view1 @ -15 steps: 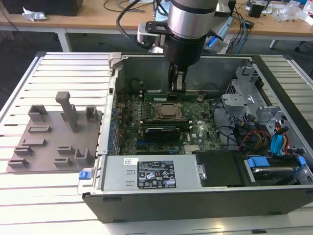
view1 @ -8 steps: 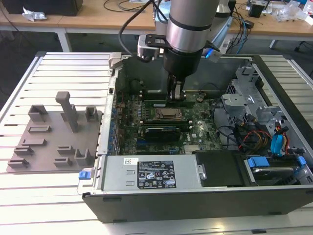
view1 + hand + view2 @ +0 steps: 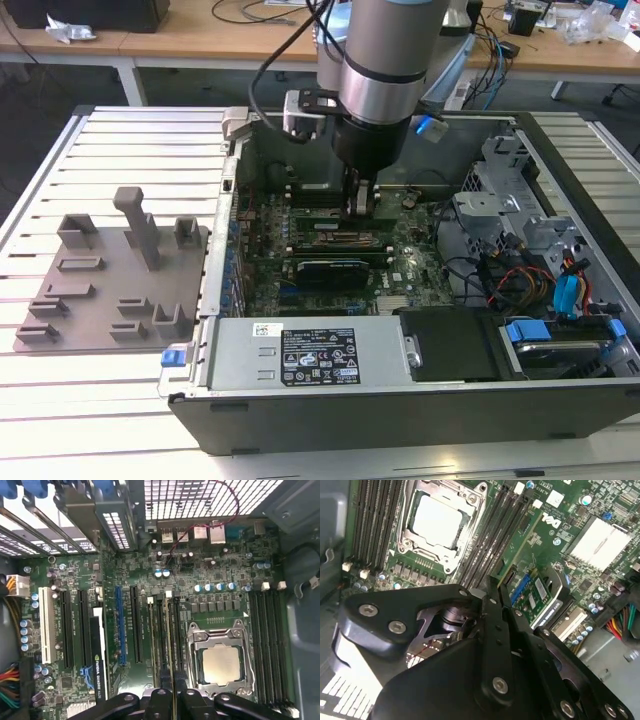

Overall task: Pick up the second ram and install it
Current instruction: 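Insert the second ram into the second slot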

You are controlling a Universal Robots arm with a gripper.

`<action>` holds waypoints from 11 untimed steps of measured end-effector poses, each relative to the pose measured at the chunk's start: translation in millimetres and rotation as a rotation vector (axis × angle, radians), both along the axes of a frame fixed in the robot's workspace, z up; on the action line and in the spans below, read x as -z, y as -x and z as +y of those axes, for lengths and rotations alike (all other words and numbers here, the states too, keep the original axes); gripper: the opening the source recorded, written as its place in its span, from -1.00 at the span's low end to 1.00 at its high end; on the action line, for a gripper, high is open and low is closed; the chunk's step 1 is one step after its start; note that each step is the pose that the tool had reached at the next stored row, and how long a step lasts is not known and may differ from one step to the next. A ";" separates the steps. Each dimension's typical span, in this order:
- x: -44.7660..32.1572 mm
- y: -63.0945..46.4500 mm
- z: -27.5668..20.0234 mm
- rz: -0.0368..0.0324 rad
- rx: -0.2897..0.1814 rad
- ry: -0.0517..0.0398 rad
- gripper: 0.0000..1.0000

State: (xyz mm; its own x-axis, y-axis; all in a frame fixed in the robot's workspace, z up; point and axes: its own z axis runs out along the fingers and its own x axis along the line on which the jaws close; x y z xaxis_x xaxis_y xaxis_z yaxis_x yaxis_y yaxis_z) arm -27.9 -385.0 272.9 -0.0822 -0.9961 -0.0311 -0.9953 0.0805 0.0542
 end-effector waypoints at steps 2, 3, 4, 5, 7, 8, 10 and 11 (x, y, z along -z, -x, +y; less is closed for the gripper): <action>3.9 0.0 0.3 0.0001 0.000 0.0002 -0.73; 8.5 0.1 1.5 0.0002 0.000 0.0001 -0.73; 12.0 0.0 3.2 0.0003 0.000 0.0002 -0.73; 14.1 0.0 5.0 0.0003 0.000 0.0003 -0.73; 21.0 0.9 9.3 0.0003 0.003 0.0008 -0.73; 23.5 1.4 9.3 0.0003 0.009 0.0012 -0.73; 27.8 1.7 9.3 0.0003 0.026 0.0032 -0.73; 29.7 1.8 9.3 0.0003 0.026 0.0039 -0.73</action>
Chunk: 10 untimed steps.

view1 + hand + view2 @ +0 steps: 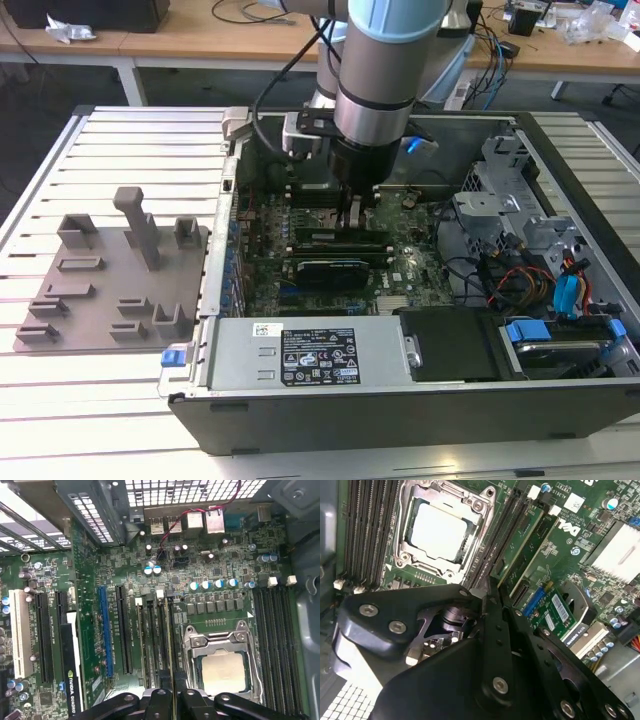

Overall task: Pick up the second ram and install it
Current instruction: 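Insert the second ram into the second slot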

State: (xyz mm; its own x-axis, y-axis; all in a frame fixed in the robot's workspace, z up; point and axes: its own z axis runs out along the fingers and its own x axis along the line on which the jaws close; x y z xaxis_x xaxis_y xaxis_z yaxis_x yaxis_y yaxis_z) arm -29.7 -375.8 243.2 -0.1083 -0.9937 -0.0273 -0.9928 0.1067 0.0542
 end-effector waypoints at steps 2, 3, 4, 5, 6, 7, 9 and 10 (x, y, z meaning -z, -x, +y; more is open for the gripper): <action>3.0 0.0 0.0 0.0000 0.000 0.0000 -0.73; 4.1 0.0 0.0 0.0000 0.000 0.0000 -0.73; 5.8 0.0 0.0 0.0000 0.000 0.0000 -0.73; 8.1 0.1 -0.3 0.0000 0.000 0.0000 -0.73; 9.5 0.0 -1.1 0.0001 0.000 0.0001 -0.73; 10.7 0.0 -1.6 -0.0001 0.000 -0.0002 -0.73; 12.8 0.0 -1.6 0.0000 0.000 -0.0001 -0.73; 13.4 0.0 -1.5 0.0001 0.000 0.0002 -0.73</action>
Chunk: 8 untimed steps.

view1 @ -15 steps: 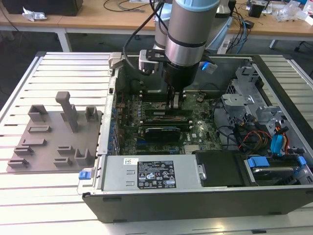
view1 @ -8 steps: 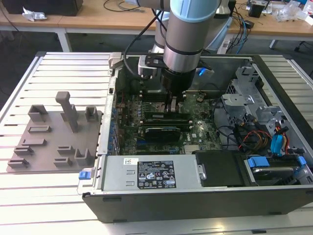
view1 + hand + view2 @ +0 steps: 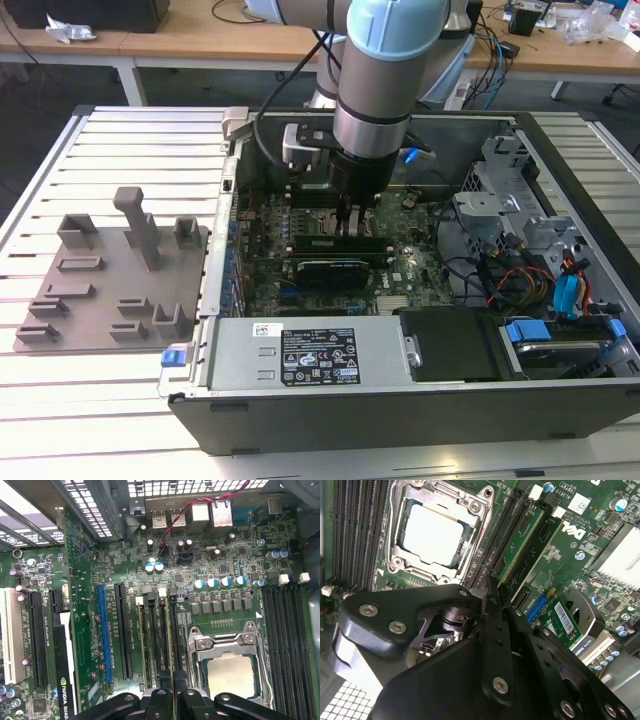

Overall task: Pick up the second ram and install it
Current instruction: 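Insert the second ram into the second slot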

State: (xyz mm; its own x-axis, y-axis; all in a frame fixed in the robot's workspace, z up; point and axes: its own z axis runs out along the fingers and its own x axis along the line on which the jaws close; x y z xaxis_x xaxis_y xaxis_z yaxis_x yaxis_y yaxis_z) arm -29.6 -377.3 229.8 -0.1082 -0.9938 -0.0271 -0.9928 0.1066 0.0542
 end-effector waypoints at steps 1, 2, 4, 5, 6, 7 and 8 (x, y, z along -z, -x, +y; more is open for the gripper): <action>0.1 0.0 0.1 -0.0001 0.000 0.0000 -0.73; 0.2 0.0 0.1 -0.0002 0.000 -0.0002 -0.73; 0.2 0.1 0.1 -0.0003 0.000 -0.0077 -0.73; 0.2 0.1 0.1 -0.0002 0.000 -0.0103 -0.73; 0.2 0.0 0.1 -0.0003 0.000 -0.0105 -0.73; 0.2 0.0 -0.2 -0.0003 0.000 -0.0107 -0.73; 0.1 0.0 -1.0 -0.0001 0.000 -0.0105 -0.73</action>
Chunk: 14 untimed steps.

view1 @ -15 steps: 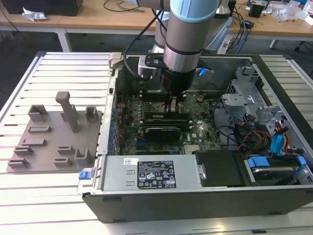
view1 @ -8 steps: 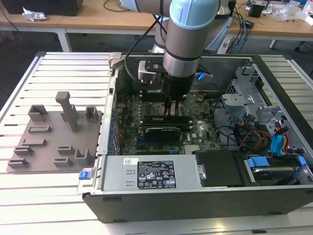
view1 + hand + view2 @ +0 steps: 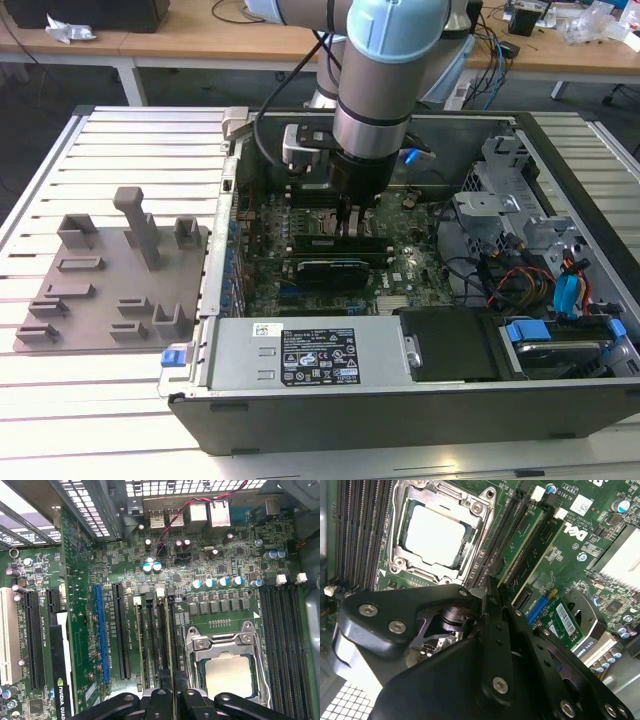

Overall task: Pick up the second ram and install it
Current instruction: 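Insert the second ram into the second slot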

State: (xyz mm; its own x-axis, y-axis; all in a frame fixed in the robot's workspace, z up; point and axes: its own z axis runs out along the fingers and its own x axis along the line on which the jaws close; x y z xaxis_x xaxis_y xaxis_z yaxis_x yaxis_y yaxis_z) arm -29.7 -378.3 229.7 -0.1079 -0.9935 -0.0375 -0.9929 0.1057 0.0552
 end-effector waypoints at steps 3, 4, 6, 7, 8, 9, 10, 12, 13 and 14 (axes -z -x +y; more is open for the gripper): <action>1.2 -1.3 -0.3 0.0002 -0.001 0.0000 -0.73; 1.7 -1.3 -0.2 0.0003 0.000 0.0000 -0.73; 2.8 -1.5 -0.4 0.0003 -0.001 0.0005 -0.73; 3.5 -1.5 -0.2 -0.0001 -0.001 -0.0001 -0.73; 3.5 -1.5 -0.2 0.0000 -0.001 -0.0001 -0.73; 3.5 -1.5 -0.3 0.0001 -0.001 0.0000 -0.73; 3.5 -1.5 -0.3 0.0001 -0.001 0.0001 -0.73; 3.5 -1.5 -0.3 0.0001 -0.001 0.0000 -0.73; 3.5 -1.5 -0.3 0.0000 -0.001 0.0000 -0.73; 3.5 -1.5 -0.3 0.0000 -0.003 0.0001 -0.73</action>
